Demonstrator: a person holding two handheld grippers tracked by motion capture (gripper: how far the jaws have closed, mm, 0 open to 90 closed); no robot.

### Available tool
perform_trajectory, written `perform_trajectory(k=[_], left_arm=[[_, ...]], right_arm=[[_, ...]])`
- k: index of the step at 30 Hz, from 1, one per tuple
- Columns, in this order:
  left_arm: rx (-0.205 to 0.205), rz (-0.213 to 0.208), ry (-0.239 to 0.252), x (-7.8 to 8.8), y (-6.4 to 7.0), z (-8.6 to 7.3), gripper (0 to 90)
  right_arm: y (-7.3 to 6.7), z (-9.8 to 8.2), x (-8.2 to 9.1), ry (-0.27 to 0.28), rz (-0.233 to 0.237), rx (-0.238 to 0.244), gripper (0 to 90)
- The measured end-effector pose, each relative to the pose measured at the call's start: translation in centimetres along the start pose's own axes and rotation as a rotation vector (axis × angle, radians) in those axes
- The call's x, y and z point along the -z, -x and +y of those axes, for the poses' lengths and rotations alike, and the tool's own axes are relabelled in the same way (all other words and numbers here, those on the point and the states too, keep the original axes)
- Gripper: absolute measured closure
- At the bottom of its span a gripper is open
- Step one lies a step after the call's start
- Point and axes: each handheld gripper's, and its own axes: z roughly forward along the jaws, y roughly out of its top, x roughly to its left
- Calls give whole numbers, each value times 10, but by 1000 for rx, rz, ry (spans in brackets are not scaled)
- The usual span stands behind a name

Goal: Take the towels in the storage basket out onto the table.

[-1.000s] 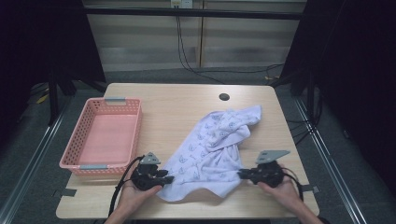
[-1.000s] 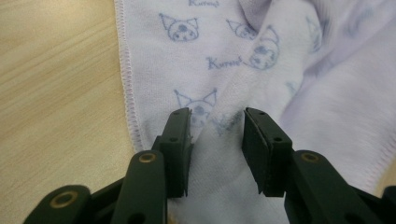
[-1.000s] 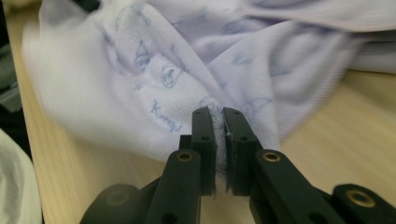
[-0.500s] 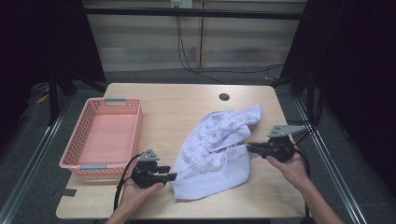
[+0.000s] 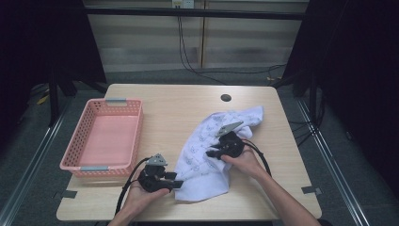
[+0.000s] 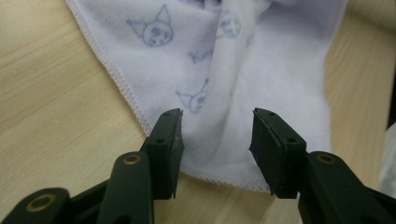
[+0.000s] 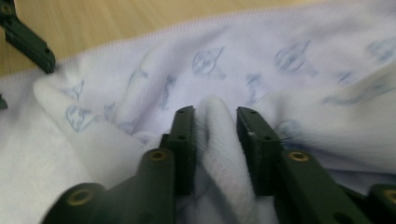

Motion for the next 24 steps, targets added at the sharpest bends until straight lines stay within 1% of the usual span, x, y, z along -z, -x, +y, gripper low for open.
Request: perform_trajectory(k=[1,2,3,4,5,6,7,8,9,10,11,12,13,15,16,17,18,19,20,21,22,23,24], left_arm=[[-9,-4,1,-1,1,-1,539],[-16,-3,-5,-1,2,-1,594],[-16,-3,-5,-1,2,-1,616],[-19,2,-6,-1,3,-1,616],[-26,14,-13,-1,2,-1,716],[-26,14,-13,-1,2,-1,753],[-27,21,-16,-1,1,-1,753],[-26,26,-20,0,0,-1,808],[-17,28,-22,0,-1,-1,832],[-17,28,-22,0,-1,-1,836],[1,19,-22,0,-2,-1,836],[8,15,-21,0,-3,-1,836],[21,5,-13,0,-4,-1,816],[19,3,-9,-1,-4,-1,800],[19,3,-9,-1,-4,-1,788],[17,-2,-11,0,-4,-1,773],[17,1,-10,0,-4,-1,771],[15,0,-12,0,-4,-1,764],[15,0,-12,0,-4,-1,757],[15,-4,-10,0,-4,-1,757],[14,-6,-10,0,-4,-1,748],[11,-5,-12,0,-4,-1,744],[16,-9,-8,0,-4,-2,727]], right_arm=[[0,-3,-2,8,15,-18,643],[0,-6,5,63,1,-32,532],[0,-6,5,63,1,-32,532],[-1,-7,10,73,-4,-35,510],[-1,-9,27,116,-1,-47,463],[-1,-9,27,116,-1,-47,463],[-1,-10,33,130,-4,-56,444],[-1,-13,52,168,-16,-67,429],[-2,-15,58,182,-21,-68,435],[-2,-15,58,182,-21,-68,435],[-5,-22,75,226,-25,-72,566],[-5,-22,75,226,-25,-72,566],[-9,-29,81,238,17,-70,685],[-16,-34,75,191,17,-43,751],[-16,-34,75,191,17,-43,751],[-22,-38,61,145,38,-30,751],[-24,-39,56,145,50,-26,723],[-25,-39,51,140,67,-29,667],[-25,-39,51,140,67,-29,667],[-27,-39,46,127,67,-23,599],[-30,-38,41,109,54,-7,556],[-33,-38,38,95,44,5,540],[-35,-40,32,88,42,10,509]])
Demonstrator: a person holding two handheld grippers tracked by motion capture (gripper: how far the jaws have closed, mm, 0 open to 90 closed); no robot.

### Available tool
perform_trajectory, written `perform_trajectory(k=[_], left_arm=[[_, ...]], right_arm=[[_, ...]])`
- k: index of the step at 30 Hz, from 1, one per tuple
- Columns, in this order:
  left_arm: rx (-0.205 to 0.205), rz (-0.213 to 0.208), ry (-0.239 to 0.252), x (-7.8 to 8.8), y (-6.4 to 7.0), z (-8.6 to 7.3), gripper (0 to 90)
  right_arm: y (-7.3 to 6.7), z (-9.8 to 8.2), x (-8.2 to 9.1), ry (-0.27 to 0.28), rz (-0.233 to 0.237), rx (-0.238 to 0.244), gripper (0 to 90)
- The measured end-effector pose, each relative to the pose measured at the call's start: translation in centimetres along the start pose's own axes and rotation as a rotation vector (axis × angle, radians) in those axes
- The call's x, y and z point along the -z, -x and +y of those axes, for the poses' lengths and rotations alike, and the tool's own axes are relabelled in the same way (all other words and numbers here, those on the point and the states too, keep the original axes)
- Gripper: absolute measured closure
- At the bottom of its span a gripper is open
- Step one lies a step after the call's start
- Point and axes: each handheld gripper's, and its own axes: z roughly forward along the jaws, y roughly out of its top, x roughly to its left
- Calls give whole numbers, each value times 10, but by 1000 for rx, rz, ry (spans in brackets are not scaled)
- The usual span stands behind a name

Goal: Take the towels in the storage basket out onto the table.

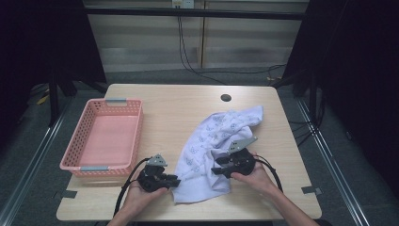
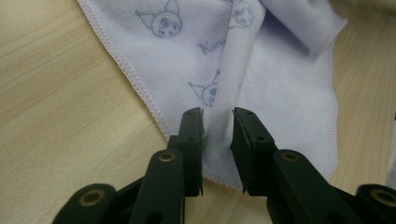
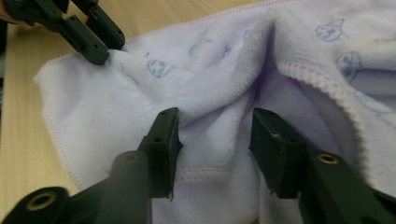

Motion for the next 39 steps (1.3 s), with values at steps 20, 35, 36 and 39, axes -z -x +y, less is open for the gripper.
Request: perform_trajectory(k=[20,35,36,39], left_arm=[[21,114,-33,15,-9,-4,886],[-25,-5,30,19,12,-6,705],[-25,5,31,18,12,-6,684],[-33,37,10,11,9,-4,577]], right_arm=[[16,-19,95,163,-135,-107,841],[-6,-94,143,108,-162,-189,708],[-3,-94,142,112,-157,-201,706],[3,-94,131,46,-192,-188,757]])
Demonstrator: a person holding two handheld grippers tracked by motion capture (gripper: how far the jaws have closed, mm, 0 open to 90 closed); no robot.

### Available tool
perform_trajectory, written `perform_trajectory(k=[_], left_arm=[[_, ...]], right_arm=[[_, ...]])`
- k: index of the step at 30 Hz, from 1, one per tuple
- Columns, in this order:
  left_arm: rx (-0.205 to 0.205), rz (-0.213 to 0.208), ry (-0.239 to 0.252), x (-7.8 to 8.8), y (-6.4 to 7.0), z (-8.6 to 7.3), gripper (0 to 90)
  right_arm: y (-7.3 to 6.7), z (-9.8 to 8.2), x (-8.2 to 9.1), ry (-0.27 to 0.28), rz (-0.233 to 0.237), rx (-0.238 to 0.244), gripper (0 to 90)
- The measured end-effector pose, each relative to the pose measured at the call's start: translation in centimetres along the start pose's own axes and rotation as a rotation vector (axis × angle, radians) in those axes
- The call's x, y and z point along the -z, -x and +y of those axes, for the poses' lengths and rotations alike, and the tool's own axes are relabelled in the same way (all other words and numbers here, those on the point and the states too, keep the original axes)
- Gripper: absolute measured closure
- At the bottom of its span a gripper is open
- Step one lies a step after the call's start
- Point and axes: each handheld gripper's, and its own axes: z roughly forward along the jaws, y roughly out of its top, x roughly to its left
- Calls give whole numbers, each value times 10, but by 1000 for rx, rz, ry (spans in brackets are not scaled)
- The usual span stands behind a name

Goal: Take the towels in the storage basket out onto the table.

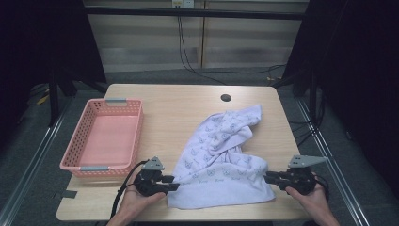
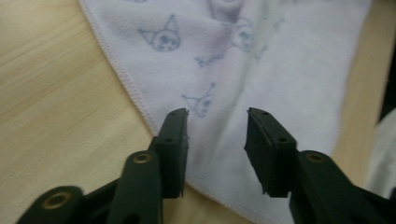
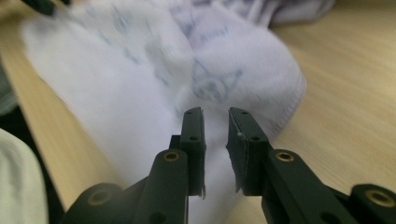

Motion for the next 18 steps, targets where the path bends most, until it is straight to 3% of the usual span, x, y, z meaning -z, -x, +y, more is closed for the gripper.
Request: perform_trajectory(k=[1,2,4,8,10,11,13,14,15,16,18], left_arm=[[3,-11,1,-2,-2,0,566],[6,-13,2,-4,-3,0,549],[2,-14,-1,-6,-3,0,541],[-29,6,-13,-9,1,1,589],[-45,22,-15,-9,1,1,671],[-94,51,-22,-9,3,1,700],[-112,59,-28,-9,4,1,740],[-121,59,-30,-10,7,0,838],[-121,59,-30,-10,7,0,860],[-126,59,-38,-9,9,0,860],[-95,23,-43,-8,7,-1,877]], right_arm=[[1,0,-3,-28,-19,7,744],[4,-3,-6,-56,-50,-9,661],[6,-5,-7,-63,-51,0,639],[14,-16,-8,-88,-12,-11,553],[13,-18,-15,-131,-2,0,533],[12,-18,-18,-143,2,8,537],[10,-18,-19,-152,-2,24,567],[6,-17,-21,-150,19,50,690],[6,-17,-21,-150,19,50,690],[5,-17,-22,-157,21,66,759],[3,-16,-24,-158,40,75,842]])
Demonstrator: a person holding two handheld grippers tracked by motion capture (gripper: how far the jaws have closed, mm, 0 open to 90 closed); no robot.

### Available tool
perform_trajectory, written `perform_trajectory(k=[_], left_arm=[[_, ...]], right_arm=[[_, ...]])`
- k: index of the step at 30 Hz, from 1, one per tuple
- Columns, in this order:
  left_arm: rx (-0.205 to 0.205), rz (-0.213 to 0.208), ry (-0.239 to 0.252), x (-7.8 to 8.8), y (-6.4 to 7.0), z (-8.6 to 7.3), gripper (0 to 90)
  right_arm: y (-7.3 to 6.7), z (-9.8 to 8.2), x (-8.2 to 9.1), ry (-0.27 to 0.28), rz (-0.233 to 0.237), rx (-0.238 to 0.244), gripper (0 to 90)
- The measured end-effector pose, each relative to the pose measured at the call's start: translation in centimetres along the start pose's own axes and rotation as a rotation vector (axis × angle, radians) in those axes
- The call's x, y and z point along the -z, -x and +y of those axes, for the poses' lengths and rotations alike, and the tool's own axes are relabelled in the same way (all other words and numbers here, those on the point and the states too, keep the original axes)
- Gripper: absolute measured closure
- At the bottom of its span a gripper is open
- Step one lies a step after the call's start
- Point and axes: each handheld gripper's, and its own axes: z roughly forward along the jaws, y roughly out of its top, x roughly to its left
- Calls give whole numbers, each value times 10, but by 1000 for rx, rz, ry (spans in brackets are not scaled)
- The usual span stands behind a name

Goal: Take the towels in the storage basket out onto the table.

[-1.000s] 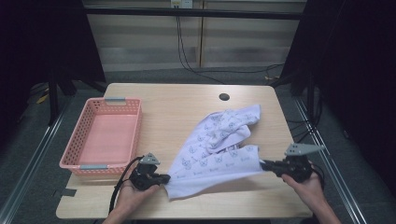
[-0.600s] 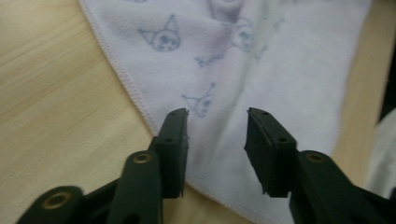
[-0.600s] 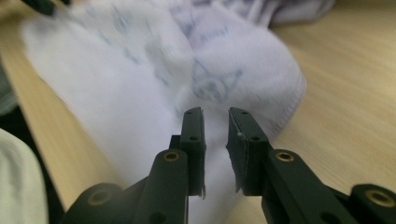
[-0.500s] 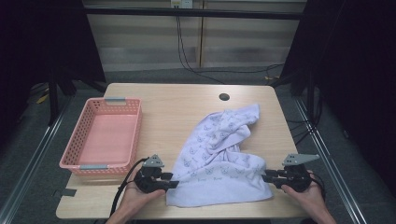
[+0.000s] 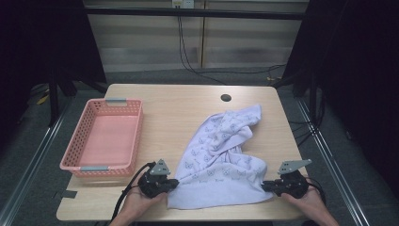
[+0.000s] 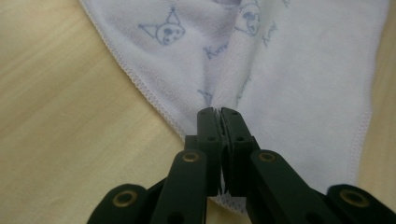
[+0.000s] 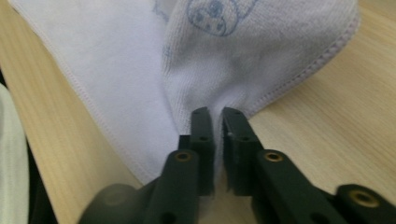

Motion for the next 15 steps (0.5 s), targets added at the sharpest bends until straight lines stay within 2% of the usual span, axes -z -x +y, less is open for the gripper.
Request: perform_trajectory(k=[1,2,3,4,5,6,7,8,9,10,12,13,14,15], left_arm=[[15,-22,9,1,-2,-1,885],[27,-36,31,5,-4,-1,887],[87,-89,121,16,-9,0,888],[87,-89,121,16,-9,0,888],[104,-110,160,22,-12,1,888],[119,-118,185,27,-13,3,889],[123,-123,217,34,-14,7,889],[125,-124,240,39,-14,11,888],[125,-124,240,39,-14,11,888],[149,-145,286,46,-16,17,888],[140,-149,317,55,-17,26,888],[131,-139,328,58,-17,30,888],[127,-141,354,65,-17,39,888],[111,-124,381,74,-17,51,888]], right_arm=[[0,0,1,3,17,-6,860],[2,1,7,63,44,-33,867],[2,2,11,88,51,-44,869],[3,4,17,131,59,-58,870],[3,4,17,131,59,-58,870],[5,6,22,164,69,-75,871],[7,11,31,223,78,-94,871],[8,14,35,245,79,-97,872],[8,14,35,245,79,-97,872],[10,18,40,275,81,-102,872],[13,37,59,364,75,-98,874],[13,37,59,364,75,-98,874],[13,42,63,390,76,-97,874],[14,59,75,454,75,-80,874]])
